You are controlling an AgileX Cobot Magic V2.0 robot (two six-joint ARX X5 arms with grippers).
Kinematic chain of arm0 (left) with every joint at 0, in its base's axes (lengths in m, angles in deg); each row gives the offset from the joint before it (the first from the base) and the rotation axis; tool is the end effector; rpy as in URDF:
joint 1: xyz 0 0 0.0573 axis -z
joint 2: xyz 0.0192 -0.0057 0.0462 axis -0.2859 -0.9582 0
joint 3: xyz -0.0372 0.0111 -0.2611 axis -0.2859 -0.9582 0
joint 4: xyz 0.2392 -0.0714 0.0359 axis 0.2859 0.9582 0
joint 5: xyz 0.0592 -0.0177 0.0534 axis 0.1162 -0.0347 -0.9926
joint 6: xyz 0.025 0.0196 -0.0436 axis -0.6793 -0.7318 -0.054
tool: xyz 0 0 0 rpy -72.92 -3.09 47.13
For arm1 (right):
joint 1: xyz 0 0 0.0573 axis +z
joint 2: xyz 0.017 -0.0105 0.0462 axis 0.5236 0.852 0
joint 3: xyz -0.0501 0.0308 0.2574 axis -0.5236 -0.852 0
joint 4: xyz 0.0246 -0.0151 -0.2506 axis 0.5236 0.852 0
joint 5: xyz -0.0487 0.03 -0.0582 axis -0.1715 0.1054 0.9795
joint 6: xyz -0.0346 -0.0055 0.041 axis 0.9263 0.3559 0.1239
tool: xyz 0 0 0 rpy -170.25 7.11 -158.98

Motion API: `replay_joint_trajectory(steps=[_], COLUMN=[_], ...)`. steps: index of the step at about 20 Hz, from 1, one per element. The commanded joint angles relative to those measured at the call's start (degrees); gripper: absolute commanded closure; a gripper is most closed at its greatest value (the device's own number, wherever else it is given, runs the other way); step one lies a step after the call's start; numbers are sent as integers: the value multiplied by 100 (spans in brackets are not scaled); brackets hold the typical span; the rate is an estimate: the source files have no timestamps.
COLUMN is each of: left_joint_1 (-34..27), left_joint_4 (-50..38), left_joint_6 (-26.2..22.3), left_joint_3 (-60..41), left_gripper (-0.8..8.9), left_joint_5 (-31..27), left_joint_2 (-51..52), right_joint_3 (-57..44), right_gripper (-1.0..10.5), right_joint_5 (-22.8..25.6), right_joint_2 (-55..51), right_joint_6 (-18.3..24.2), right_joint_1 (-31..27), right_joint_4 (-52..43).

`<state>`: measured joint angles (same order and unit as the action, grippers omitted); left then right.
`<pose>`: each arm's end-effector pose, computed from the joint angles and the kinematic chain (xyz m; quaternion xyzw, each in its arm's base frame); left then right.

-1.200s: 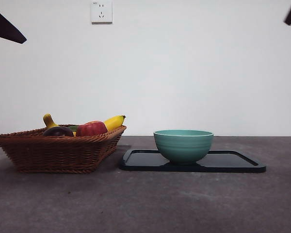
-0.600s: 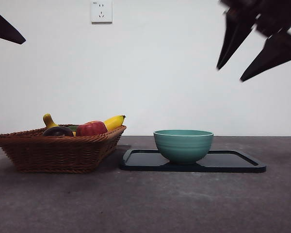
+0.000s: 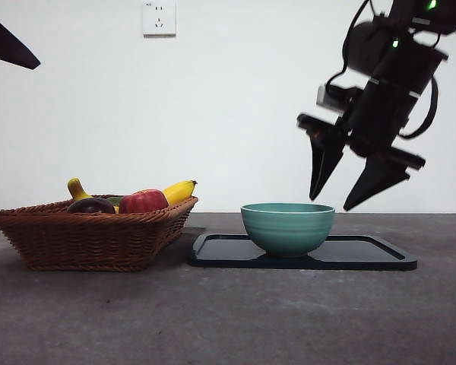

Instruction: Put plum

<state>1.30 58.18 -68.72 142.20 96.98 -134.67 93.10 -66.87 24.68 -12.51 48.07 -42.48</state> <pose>0.1577 -0.0678 0.3195 -0.0352 0.3614 -0.4084 0.8375 0.3518 0.1120 0.2159 0.0891 0.5047 0.1807 0.8395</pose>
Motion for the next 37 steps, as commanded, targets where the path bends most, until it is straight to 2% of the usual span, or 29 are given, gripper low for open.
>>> replay_joint_trajectory(steps=[1, 5, 7, 13, 18, 25, 28, 32, 37], left_joint_1=[22, 22, 22, 22, 22, 22, 22, 22, 22], left_joint_4=[-31, -22, -24, -22, -24, -24, -26, -24, -20], left_joint_6=[-48, -48, -48, -46, -48, -50, -50, -48, -48], left_joint_3=[55, 55, 55, 55, 55, 55, 55, 55, 55], left_gripper=[322, 322, 322, 322, 322, 322, 322, 322, 322], left_joint_5=[52, 52, 52, 52, 52, 52, 52, 52, 52], left_joint_2=[-42, -42, -42, -42, -42, -42, -42, -42, -42], right_joint_3=[118, 118, 118, 151, 192, 192, 170, -221, -1235], right_gripper=[677, 874, 937, 937, 937, 937, 937, 937, 937], right_joint_5=[11, 35, 37, 181, 140, 140, 144, 146, 334], right_joint_2=[262, 417, 428, 372, -328, -2061, -2710, -3294, -3451], right_joint_6=[68, 68, 68, 39, 109, 662, 717, 717, 608], right_joint_1=[24, 24, 24, 24, 46, 271, 461, 782, 1292], right_joint_4=[-155, -345, -389, -509, -271, 1130, 1633, 1784, 1388])
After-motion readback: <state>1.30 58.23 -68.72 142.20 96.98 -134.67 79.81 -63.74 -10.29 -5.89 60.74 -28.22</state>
